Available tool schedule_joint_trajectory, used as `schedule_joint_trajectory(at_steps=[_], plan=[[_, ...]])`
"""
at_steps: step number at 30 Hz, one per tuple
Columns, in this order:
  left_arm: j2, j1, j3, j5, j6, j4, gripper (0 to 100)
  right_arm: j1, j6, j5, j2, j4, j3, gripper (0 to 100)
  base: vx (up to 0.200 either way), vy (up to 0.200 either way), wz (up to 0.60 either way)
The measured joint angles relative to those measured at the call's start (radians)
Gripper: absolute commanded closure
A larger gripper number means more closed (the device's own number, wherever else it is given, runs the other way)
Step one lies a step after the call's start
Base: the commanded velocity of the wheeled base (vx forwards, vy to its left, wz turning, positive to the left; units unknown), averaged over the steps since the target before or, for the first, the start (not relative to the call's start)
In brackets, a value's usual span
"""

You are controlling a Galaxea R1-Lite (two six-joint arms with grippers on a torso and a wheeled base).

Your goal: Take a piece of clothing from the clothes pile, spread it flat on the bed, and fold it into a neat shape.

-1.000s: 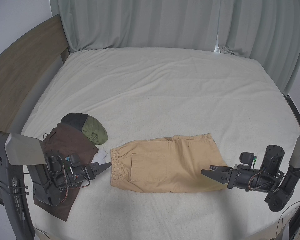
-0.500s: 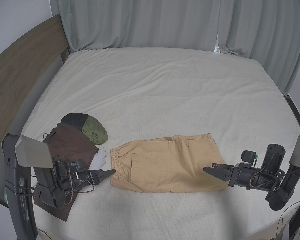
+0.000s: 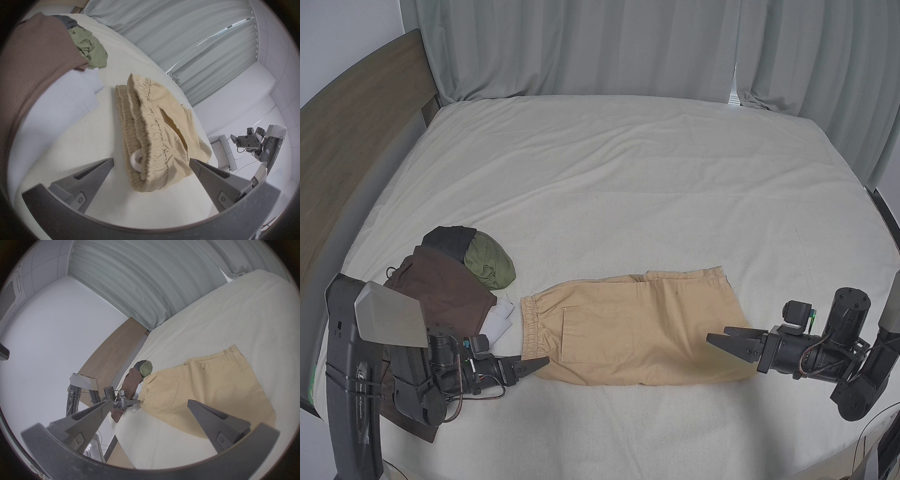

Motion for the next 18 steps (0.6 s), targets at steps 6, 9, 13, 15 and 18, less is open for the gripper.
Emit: schedule_joint_trajectory(at_steps=[6,9,13,15,18], plan=[[0.011,-0.031,-0.010,0.005,-0.096,-0.001,0,0.002,0.000,0.000,0.000,0.000,0.000,0,0.000,0.000,0.00],[0.011,-0.047,-0.026,0.018,-0.143,0.000,0,0.003,0.000,-0.001,0.001,0.000,0.001,0,0.000,0.000,0.00],[0.011,-0.062,-0.045,0.030,-0.180,0.002,0,0.004,-0.001,-0.001,0.001,0.000,0.001,0,0.000,0.000,0.00],[0.011,-0.070,-0.057,0.034,-0.201,0.003,0,0.005,-0.001,-0.001,0.002,0.000,0.001,0,0.000,0.000,0.00],[0.005,-0.075,-0.072,0.043,-0.234,0.005,0,0.005,-0.001,-0.002,0.002,0.000,0.001,0,0.000,0.000,0.00]])
